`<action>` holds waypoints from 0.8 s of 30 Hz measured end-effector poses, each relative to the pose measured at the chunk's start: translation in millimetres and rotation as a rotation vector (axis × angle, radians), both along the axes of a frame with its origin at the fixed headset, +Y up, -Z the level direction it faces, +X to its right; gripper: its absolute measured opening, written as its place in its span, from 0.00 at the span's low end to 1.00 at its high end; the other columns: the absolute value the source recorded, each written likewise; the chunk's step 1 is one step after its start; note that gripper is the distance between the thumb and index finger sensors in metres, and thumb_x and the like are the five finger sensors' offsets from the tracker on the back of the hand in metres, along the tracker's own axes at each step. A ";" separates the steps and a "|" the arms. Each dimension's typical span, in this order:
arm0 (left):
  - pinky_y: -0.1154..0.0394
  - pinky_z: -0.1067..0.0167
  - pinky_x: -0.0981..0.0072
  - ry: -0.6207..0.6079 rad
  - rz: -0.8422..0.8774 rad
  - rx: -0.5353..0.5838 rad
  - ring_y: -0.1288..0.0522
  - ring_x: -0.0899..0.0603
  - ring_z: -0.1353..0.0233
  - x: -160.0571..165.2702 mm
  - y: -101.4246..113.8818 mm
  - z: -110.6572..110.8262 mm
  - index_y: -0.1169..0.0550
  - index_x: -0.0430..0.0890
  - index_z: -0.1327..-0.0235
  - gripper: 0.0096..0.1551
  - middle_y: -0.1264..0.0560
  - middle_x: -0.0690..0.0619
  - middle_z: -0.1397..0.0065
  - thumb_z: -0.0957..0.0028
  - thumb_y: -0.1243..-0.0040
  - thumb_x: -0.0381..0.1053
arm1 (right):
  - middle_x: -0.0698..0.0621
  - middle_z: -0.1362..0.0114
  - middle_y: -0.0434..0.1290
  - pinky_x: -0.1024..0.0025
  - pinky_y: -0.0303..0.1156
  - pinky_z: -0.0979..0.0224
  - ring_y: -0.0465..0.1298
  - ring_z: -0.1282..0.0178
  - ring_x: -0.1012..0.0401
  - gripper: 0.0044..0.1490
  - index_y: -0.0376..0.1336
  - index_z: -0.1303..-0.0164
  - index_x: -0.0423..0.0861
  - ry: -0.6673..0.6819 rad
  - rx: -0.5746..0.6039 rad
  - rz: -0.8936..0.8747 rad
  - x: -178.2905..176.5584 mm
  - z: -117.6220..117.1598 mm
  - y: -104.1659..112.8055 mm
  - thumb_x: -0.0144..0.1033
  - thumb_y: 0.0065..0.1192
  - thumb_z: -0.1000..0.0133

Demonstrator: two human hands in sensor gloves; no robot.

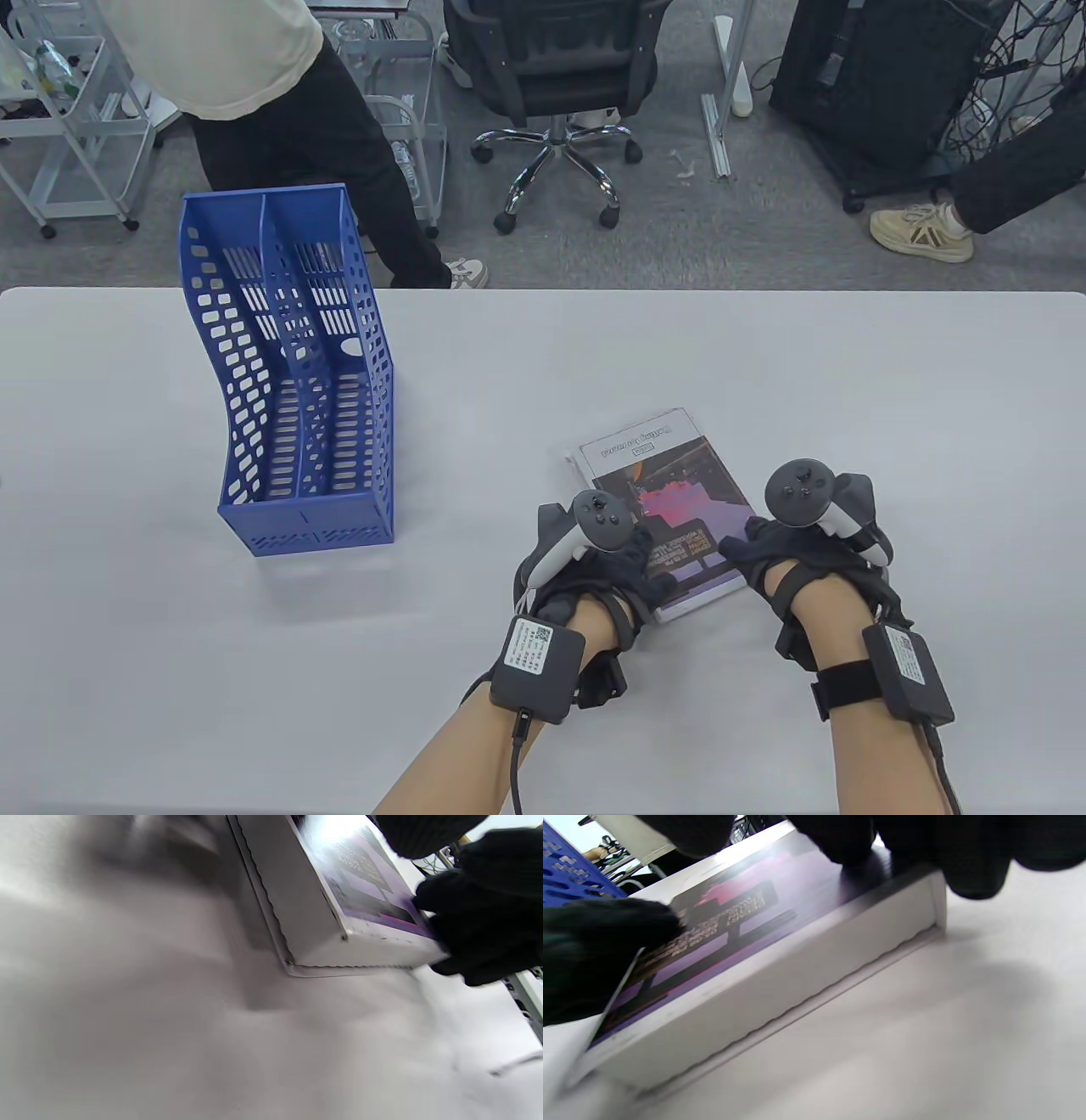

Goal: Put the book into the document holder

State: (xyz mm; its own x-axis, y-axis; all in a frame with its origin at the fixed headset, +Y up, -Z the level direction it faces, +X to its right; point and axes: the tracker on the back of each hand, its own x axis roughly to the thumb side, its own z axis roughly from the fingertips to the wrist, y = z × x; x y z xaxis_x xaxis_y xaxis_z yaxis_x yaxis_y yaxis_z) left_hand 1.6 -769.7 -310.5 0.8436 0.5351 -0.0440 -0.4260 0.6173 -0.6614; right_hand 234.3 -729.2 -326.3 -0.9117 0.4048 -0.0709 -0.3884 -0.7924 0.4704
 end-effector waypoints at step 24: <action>0.63 0.26 0.37 -0.314 -0.212 0.110 0.69 0.42 0.17 30.1 21.6 43.7 0.50 0.68 0.24 0.44 0.68 0.57 0.19 0.53 0.49 0.69 | 0.40 0.18 0.44 0.26 0.46 0.29 0.44 0.20 0.33 0.42 0.50 0.28 0.42 0.175 0.330 0.084 -35.7 -16.6 -12.9 0.50 0.56 0.47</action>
State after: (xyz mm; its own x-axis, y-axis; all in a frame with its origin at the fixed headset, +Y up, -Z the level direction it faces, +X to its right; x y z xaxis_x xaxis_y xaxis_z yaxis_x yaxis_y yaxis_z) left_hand 31.7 -748.1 -266.8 0.8991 0.3349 0.2820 -0.0689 0.7443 -0.6643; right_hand 198.6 -742.2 -342.9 -0.9294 0.3034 0.2102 -0.2522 -0.9379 0.2384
